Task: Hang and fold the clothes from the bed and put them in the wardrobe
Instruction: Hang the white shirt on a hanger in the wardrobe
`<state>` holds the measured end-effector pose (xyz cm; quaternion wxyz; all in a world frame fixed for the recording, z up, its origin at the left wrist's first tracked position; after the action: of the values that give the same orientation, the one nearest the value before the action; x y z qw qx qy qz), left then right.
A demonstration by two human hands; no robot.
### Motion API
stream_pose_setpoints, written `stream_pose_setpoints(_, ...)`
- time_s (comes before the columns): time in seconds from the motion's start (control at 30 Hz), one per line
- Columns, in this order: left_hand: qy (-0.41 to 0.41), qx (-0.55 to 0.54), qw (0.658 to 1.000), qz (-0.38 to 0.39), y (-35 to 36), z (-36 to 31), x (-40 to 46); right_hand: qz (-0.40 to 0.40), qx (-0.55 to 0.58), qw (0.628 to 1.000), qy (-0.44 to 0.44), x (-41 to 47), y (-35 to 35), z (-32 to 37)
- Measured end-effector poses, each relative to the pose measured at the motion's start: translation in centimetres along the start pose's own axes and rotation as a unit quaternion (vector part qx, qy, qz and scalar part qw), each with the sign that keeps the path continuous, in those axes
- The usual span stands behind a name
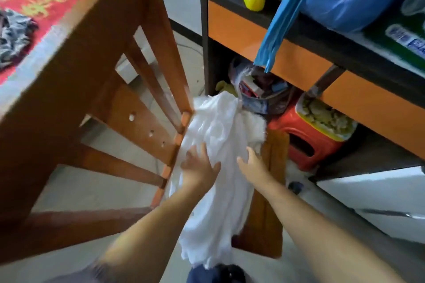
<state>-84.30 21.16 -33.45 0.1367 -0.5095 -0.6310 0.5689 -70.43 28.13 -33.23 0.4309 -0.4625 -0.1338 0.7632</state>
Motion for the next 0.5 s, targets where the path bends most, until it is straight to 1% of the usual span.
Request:
stream_pose_setpoints(0.07,-0.044,-0.008,0.999,-0.005,1.9,0.5,2.1,-0.015,0.038,0.999,0.012,3.1,1.2,0.0)
stream_pose_setpoints(0.13,-0.088,-0.059,0.994,0.0,3.6,0.9,3.4,-0.028,0.08,0.996,0.032,5.4,2.6,0.4)
stream_pose_setpoints(0.2,-0.108,-0.096,0.99,0.003,4.8,1.2,4.1,-0.042,0.123,0.99,0.053,6.9,4.0,0.8)
stream_pose_setpoints(0.27,-0.098,-0.119,0.988,-0.027,4.9,1.8,4.7,-0.044,0.127,0.989,0.061,7.6,4.6,0.9)
stream_pose_setpoints(0.33,-0.084,-0.144,0.985,-0.05,3.8,2.2,5.0,-0.044,0.1,0.992,0.062,7.7,4.5,0.8)
stream_pose_setpoints(0.4,-0.072,-0.133,0.986,-0.062,2.2,2.2,4.7,-0.051,0.061,0.995,0.065,7.1,3.7,0.7)
stream_pose_setpoints(0.43,-0.065,-0.158,0.982,-0.08,1.3,2.0,4.4,-0.063,0.045,0.995,0.065,6.6,3.1,0.8)
stream_pose_setpoints(0.47,-0.06,-0.215,0.969,-0.105,0.2,1.4,3.8,-0.076,0.04,0.994,0.061,5.9,2.5,1.1)
stream_pose_setpoints(0.5,-0.053,-0.284,0.948,-0.13,-1.1,0.7,2.9,-0.087,0.047,0.994,0.053,5.1,1.8,1.4)
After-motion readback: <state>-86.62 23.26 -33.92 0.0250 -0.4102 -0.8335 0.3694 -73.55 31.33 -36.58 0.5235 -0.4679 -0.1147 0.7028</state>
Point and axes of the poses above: each hand's wrist, its own x-axis towards the middle knuckle, its own y-axis out of the palm, z = x × y, the point moved 1 cm from there along x, towards the middle knuckle, and after that the axes turned 1 degree about -x, right-handed, at the moved point
